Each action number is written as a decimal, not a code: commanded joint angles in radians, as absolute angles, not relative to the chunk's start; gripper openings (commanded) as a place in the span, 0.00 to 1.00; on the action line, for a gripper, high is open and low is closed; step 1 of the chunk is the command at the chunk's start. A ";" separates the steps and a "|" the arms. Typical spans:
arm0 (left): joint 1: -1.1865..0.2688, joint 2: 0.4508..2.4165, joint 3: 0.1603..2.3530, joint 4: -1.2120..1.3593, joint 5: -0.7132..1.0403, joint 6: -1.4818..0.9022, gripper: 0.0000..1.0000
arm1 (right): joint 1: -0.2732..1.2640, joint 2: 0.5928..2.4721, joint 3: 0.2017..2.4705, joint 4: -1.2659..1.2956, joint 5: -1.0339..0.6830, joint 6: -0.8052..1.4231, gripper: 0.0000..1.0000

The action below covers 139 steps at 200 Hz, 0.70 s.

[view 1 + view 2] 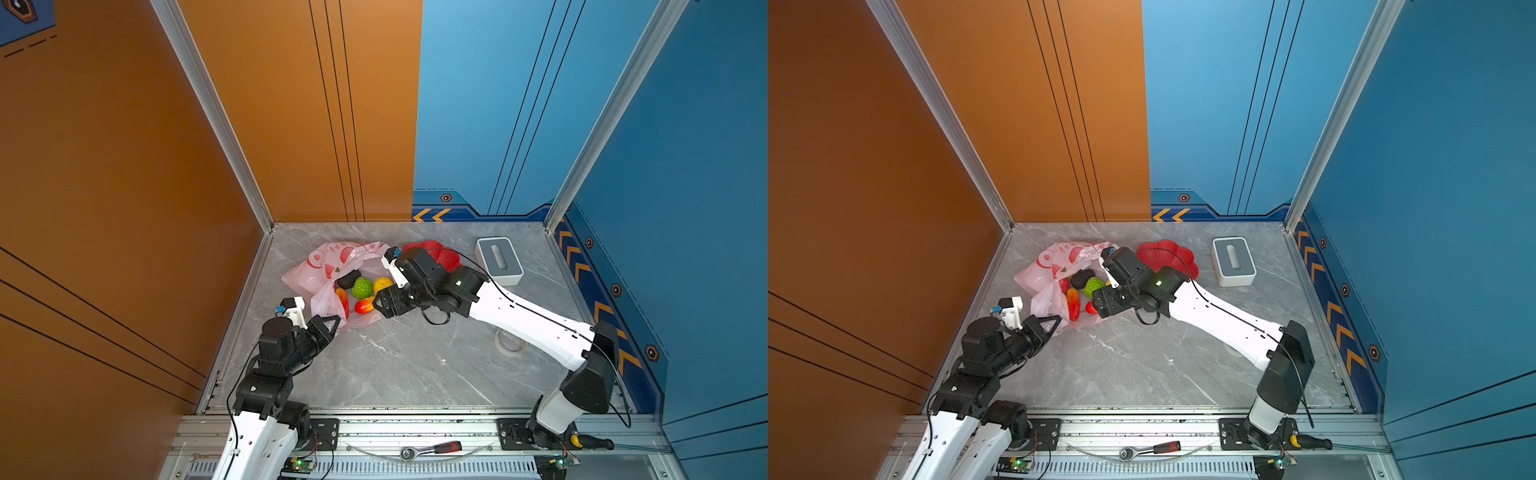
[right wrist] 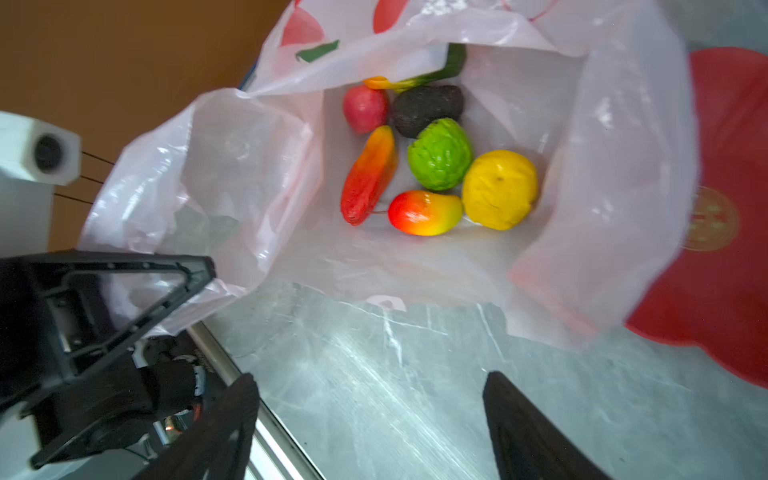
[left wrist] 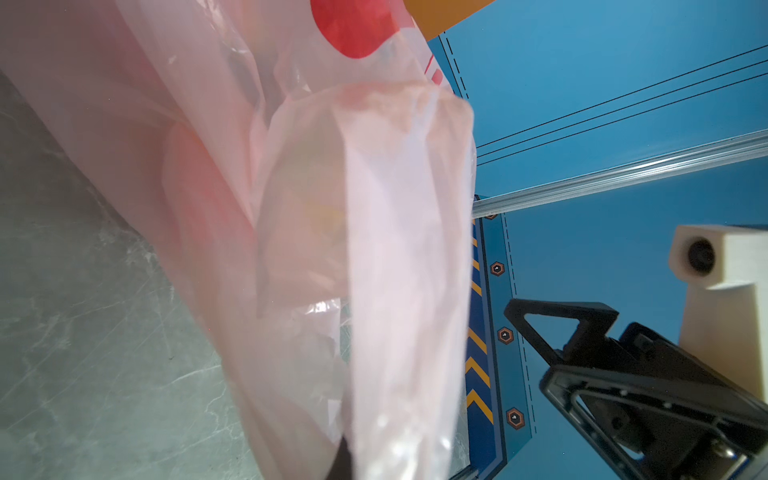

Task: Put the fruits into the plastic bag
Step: 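Withdraw the right gripper from the bag toward the bag's rim, then close the right gripper on the bag rim opposite the left gripper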

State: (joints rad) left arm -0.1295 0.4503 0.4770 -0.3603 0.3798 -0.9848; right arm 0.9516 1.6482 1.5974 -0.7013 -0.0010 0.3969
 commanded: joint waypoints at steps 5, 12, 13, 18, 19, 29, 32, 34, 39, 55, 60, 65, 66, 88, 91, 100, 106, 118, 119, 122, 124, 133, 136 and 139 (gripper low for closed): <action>-0.117 0.436 0.488 -0.376 0.395 -0.962 0.00 | 0.967 1.634 1.549 -0.805 0.260 0.297 1.00; -0.115 0.436 0.489 -0.373 0.395 -0.963 0.00 | 0.968 1.637 1.538 -0.805 0.273 0.292 1.00; -0.115 0.436 0.488 -0.373 0.395 -0.963 0.00 | 0.968 1.638 1.537 -0.805 0.275 0.292 1.00; -0.115 0.437 0.489 -0.371 0.395 -0.964 0.00 | 0.968 1.642 1.532 -0.805 0.281 0.290 1.00; -0.115 0.437 0.489 -0.370 0.395 -0.964 0.00 | 0.966 1.645 1.532 -0.805 0.282 0.290 1.00; -0.114 0.441 0.489 -0.365 0.395 -0.966 0.00 | 0.966 1.664 1.532 -0.804 0.287 0.291 1.00; -0.115 0.443 0.488 -0.363 0.396 -0.967 0.00 | 0.965 1.671 1.535 -0.804 0.286 0.293 1.00; -0.115 0.444 0.488 -0.361 0.396 -0.968 0.00 | 0.965 1.676 1.538 -0.803 0.285 0.293 1.00; -0.115 0.445 0.490 -0.359 0.397 -0.968 0.00 | 0.962 1.688 1.541 -0.803 0.283 0.294 1.00; -0.115 0.449 0.496 -0.362 0.399 -0.964 0.00 | 0.957 1.727 1.555 -0.787 0.274 0.296 1.00; -0.115 0.449 0.497 -0.364 0.398 -0.965 0.00 | 0.952 1.742 1.560 -0.780 0.267 0.298 1.00; -0.115 0.449 0.499 -0.365 0.398 -0.963 0.00 | 0.948 1.755 1.566 -0.775 0.259 0.301 1.00; -0.115 0.450 0.498 -0.366 0.398 -0.963 0.00 | 0.946 1.758 1.568 -0.773 0.258 0.302 1.00; -0.115 0.450 0.500 -0.368 0.396 -0.963 0.00 | 0.910 1.814 1.586 -0.743 0.202 0.319 1.00; -0.115 0.449 0.499 -0.368 0.396 -0.963 0.00 | 0.905 1.820 1.589 -0.740 0.194 0.322 1.00; -0.115 0.451 0.500 -0.367 0.396 -0.963 0.00 | 0.890 1.839 1.598 -0.733 0.175 0.328 1.00; -0.115 0.451 0.501 -0.368 0.396 -0.964 0.00 | 0.881 1.850 1.603 -0.728 0.165 0.330 1.00; -0.115 0.453 0.503 -0.368 0.396 -0.963 0.00 | 0.863 1.868 1.614 -0.719 0.157 0.330 1.00; -0.115 0.453 0.502 -0.368 0.396 -0.963 0.00 | 0.862 1.870 1.614 -0.718 0.157 0.330 1.00; -0.114 0.454 0.502 -0.368 0.397 -0.963 0.00 | 0.858 1.873 1.616 -0.716 0.155 0.330 1.00; -0.115 0.454 0.502 -0.368 0.396 -0.963 0.00 | 0.855 1.877 1.617 -0.716 0.154 0.330 1.00; -0.114 0.456 0.501 -0.368 0.395 -0.963 0.00 | 0.842 1.890 1.623 -0.713 0.149 0.331 1.00; -0.113 0.457 0.502 -0.367 0.395 -0.963 0.00 | 0.838 1.894 1.625 -0.713 0.146 0.330 1.00; -0.113 0.457 0.501 -0.367 0.394 -0.963 0.00 | 0.834 1.898 1.627 -0.712 0.140 0.330 1.00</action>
